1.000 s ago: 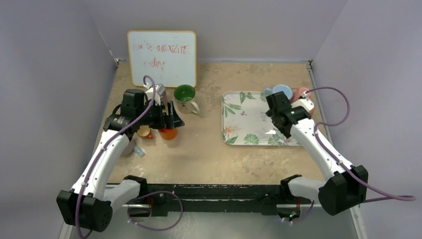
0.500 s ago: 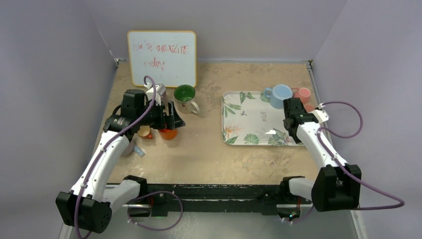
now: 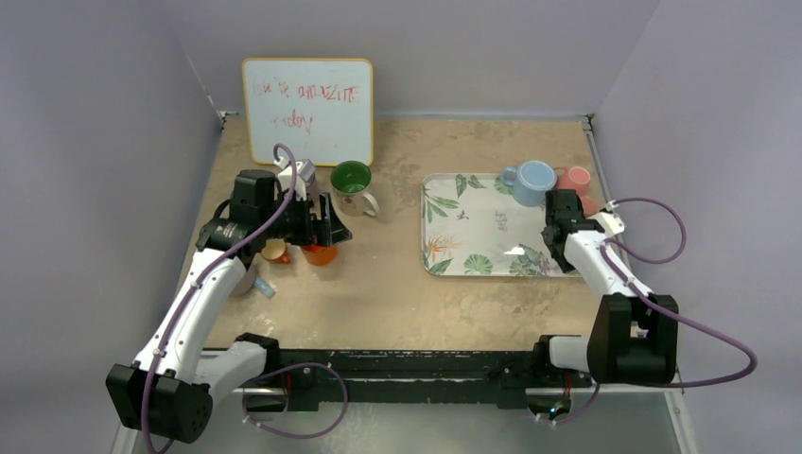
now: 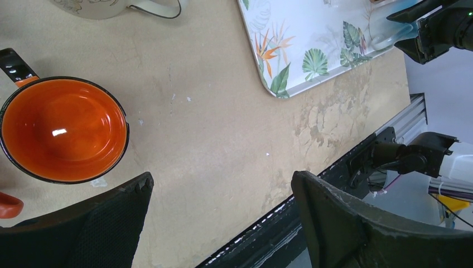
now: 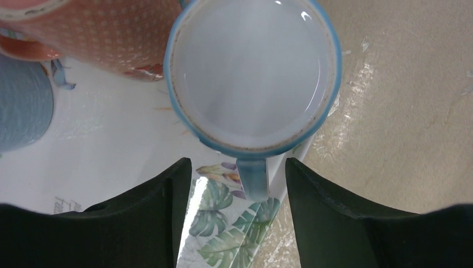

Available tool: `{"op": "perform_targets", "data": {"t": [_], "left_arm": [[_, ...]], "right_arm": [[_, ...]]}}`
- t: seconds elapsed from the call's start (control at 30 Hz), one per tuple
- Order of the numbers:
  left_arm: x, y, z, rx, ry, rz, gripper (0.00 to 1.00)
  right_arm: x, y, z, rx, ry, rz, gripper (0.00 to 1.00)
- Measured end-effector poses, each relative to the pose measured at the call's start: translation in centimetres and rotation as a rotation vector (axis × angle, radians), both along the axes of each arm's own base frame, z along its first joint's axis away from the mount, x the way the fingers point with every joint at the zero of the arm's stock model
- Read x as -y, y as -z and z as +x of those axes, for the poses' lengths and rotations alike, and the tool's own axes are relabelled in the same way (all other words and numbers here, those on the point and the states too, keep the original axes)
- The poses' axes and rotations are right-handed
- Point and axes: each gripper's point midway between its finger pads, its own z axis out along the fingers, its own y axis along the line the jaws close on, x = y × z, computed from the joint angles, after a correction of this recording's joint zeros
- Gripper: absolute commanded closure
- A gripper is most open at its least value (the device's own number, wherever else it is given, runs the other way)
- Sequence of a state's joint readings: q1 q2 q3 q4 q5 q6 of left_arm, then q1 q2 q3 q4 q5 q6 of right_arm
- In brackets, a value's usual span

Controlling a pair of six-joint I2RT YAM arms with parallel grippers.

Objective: Turn the mug right side up
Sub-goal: Turn over the cup on the tray.

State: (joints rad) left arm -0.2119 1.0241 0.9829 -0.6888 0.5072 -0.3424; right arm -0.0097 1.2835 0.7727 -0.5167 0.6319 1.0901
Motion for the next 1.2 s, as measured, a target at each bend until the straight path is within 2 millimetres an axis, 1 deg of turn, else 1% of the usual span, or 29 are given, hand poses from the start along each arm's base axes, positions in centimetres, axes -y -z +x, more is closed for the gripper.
{"op": "perform_targets", "data": {"t": [0.13,0.33,0.4,0.57,0.7,1.0,1.1,1.2], "left_arm": [[0.0,0.0,0.0,0.004,0.005,0.002,0.06],[0.0,-0.1,0.0,0.011,0.009,0.005,0.06],[0.0,-0.1,0.0,0.011,0.009,0.005,0.06],[0.0,-0.1,-0.1,0.014,0.010,0.004,0.06],[-0.1,-0.1,-0.4,0.017,0.010,0.003,0.06],[-0.1,-0.1,-0.4,0.019,0.012,0.002,0.06],[-0.1,-0.2,-0.4,0.022,0.011,0.002,0.06],[-0.1,-0.3,-0.5,0.029,0.010,0.002,0.06]], "right_arm": [[0.7,0.5,0.0,-0.014,0.018,-0.002,0.41],[0.5,1.1,0.2,-0.018,0.001,0.012,0.53],[0.5,1.1,0.3,-0.017,-0.004,0.013,0.60],[0.3,1.4,0.3,-0.025,-0.039,0.017,0.86],[0.1,1.3,0.5,-0.022,-0.056,0.023,1.00],[-0.6,1.1,0.6,-0.031,-0.118,0.048,1.00],[-1.0,0.9,0.7,-0.036,-0.141,0.069,1.00],[-1.9,0.6,1.0,-0.021,-0.181,0.107,1.00]]}}
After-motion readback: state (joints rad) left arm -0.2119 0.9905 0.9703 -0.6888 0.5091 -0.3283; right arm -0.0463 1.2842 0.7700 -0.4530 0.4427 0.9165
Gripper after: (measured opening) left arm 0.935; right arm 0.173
